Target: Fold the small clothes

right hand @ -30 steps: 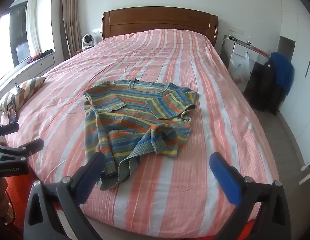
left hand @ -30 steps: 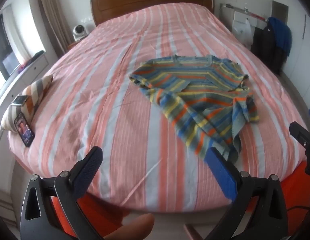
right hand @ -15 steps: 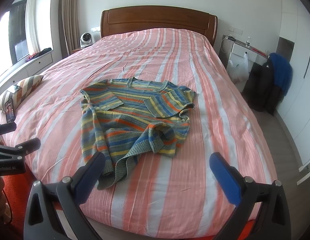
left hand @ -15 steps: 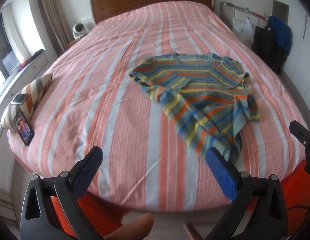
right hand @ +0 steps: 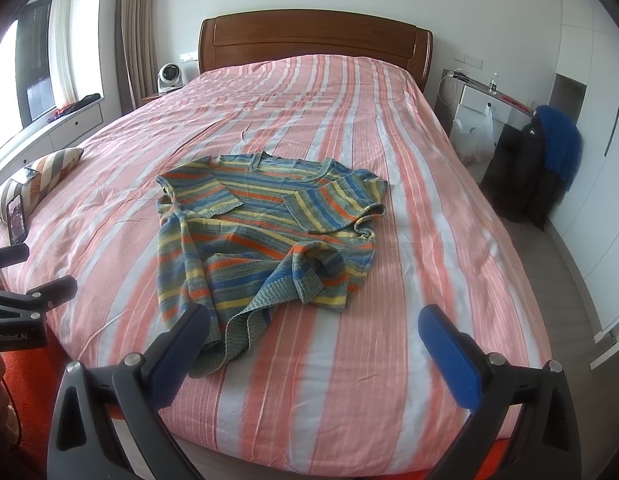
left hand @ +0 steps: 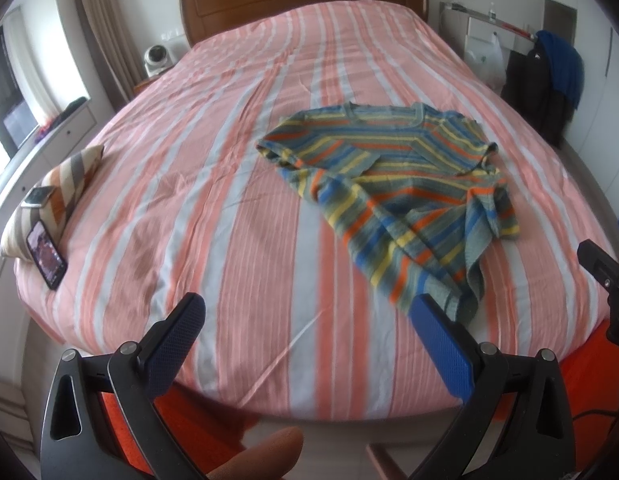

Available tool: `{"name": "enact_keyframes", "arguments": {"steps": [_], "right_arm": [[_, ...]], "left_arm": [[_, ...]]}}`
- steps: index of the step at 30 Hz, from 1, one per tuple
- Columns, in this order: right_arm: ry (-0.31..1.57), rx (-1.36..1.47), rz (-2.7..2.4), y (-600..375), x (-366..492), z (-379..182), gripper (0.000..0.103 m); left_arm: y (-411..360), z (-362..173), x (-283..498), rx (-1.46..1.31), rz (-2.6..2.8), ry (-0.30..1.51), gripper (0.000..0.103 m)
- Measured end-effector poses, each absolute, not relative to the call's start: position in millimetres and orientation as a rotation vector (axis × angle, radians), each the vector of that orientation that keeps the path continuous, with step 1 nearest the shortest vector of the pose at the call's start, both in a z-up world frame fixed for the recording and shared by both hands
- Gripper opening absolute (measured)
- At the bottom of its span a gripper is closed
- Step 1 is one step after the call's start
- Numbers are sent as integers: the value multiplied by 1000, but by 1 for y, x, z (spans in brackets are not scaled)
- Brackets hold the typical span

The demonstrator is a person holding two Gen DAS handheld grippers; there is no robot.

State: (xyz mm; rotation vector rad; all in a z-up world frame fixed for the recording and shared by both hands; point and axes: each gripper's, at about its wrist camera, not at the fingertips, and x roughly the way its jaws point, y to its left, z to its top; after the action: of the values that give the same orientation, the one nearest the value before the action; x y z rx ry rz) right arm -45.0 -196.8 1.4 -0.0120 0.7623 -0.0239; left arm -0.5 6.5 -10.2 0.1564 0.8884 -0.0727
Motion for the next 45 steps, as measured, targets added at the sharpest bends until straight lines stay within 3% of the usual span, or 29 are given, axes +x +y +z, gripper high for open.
{"name": "enact_keyframes", "arguments": {"steps": [13,28,45], "right_arm": [[759,-17,-22,-197,-46,-1,103],[776,-19,-15,-192,-46,-3,103],[782,-19,-10,-190,-46,-6,103]], "left_arm": [[0,-13,-4,109,-86,824,103],[1,-15,-1,142,-86,918,103],[-1,-16,-2,180,-65,861,103]]}}
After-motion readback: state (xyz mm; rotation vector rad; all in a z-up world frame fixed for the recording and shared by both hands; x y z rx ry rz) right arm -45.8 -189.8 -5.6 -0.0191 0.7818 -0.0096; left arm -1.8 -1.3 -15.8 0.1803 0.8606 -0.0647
